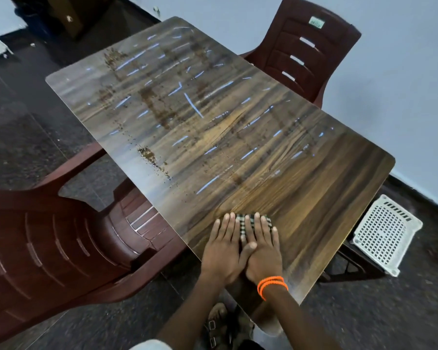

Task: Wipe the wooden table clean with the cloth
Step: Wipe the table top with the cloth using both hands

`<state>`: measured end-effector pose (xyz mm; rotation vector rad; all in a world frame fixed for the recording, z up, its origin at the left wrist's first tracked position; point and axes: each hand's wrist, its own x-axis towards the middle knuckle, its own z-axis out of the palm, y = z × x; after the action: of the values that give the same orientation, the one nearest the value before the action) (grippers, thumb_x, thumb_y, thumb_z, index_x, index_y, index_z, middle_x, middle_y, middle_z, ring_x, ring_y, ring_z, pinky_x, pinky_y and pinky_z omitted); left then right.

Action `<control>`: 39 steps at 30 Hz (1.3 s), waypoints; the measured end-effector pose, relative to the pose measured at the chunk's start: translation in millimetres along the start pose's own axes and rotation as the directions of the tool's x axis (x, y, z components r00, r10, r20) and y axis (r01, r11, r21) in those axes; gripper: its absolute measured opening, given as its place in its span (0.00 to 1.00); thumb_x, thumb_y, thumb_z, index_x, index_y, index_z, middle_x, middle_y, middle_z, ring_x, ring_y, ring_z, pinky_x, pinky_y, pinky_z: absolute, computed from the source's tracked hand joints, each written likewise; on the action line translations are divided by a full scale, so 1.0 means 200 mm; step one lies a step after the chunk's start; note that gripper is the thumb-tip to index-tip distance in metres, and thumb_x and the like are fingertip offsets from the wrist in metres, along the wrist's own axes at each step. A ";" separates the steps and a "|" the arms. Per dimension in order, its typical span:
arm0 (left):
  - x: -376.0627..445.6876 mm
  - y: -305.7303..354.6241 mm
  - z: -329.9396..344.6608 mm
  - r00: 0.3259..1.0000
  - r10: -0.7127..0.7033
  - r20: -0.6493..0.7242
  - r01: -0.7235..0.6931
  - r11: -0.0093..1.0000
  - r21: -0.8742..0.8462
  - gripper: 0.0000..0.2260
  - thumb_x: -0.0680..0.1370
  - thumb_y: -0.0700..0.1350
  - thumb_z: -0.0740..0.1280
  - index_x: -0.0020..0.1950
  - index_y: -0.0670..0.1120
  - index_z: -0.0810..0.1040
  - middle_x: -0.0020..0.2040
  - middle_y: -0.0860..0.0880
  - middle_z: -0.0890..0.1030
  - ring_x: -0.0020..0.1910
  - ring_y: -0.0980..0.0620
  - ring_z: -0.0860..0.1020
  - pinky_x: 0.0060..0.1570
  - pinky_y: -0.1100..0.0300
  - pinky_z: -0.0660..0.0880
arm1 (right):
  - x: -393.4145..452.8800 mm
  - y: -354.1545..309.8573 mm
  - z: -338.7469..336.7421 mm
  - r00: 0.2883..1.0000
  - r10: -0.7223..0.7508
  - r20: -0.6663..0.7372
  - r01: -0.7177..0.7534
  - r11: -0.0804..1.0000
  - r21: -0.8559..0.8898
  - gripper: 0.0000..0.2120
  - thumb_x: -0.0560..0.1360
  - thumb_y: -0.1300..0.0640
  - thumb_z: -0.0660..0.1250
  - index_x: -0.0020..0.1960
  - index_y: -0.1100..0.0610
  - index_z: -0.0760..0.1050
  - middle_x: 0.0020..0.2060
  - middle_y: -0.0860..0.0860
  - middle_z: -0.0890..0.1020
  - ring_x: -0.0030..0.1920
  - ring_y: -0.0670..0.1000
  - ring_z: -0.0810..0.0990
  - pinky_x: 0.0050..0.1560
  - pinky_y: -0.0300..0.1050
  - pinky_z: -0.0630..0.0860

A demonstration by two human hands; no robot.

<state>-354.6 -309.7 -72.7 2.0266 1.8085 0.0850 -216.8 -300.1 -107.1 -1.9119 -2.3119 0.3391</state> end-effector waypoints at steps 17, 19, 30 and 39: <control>-0.32 -0.51 -0.05 0.986 -0.156 -0.058 0.159 0.986 0.058 0.37 0.84 0.66 0.46 0.81 0.39 0.59 0.82 0.41 0.57 0.82 0.45 0.50 0.78 0.45 0.51 | 0.01 -0.53 0.12 0.953 -0.286 0.103 0.275 0.956 0.102 0.29 0.83 0.48 0.58 0.82 0.49 0.55 0.82 0.53 0.57 0.82 0.53 0.51 0.77 0.56 0.53; -0.34 -0.42 0.00 0.988 -0.137 -0.066 0.139 0.990 0.018 0.37 0.84 0.66 0.48 0.80 0.38 0.61 0.81 0.40 0.59 0.82 0.44 0.52 0.78 0.46 0.51 | -0.06 -0.45 0.10 0.958 -0.259 0.120 0.249 0.964 0.095 0.30 0.82 0.49 0.58 0.82 0.48 0.55 0.82 0.52 0.57 0.82 0.52 0.52 0.76 0.57 0.55; 0.23 -0.58 -0.20 0.992 -0.096 -0.086 0.099 0.994 0.036 0.37 0.84 0.65 0.39 0.82 0.41 0.55 0.83 0.42 0.54 0.83 0.48 0.44 0.80 0.46 0.45 | 0.47 -0.52 0.08 0.994 -0.095 0.058 0.091 0.994 0.067 0.31 0.78 0.50 0.54 0.81 0.52 0.59 0.81 0.55 0.59 0.81 0.56 0.56 0.76 0.60 0.56; 0.20 -1.14 -0.40 0.992 -0.078 -0.104 0.083 0.995 0.047 0.36 0.84 0.66 0.38 0.83 0.42 0.53 0.83 0.42 0.52 0.83 0.48 0.44 0.80 0.48 0.45 | 0.67 -1.08 0.18 0.982 -0.124 0.139 0.115 0.991 0.070 0.32 0.79 0.49 0.50 0.82 0.53 0.54 0.82 0.55 0.55 0.82 0.55 0.48 0.78 0.59 0.52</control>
<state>-588.0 -235.9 -88.8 2.0147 1.9720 0.1217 -457.6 -210.5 -93.5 -1.7642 -2.4613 0.5445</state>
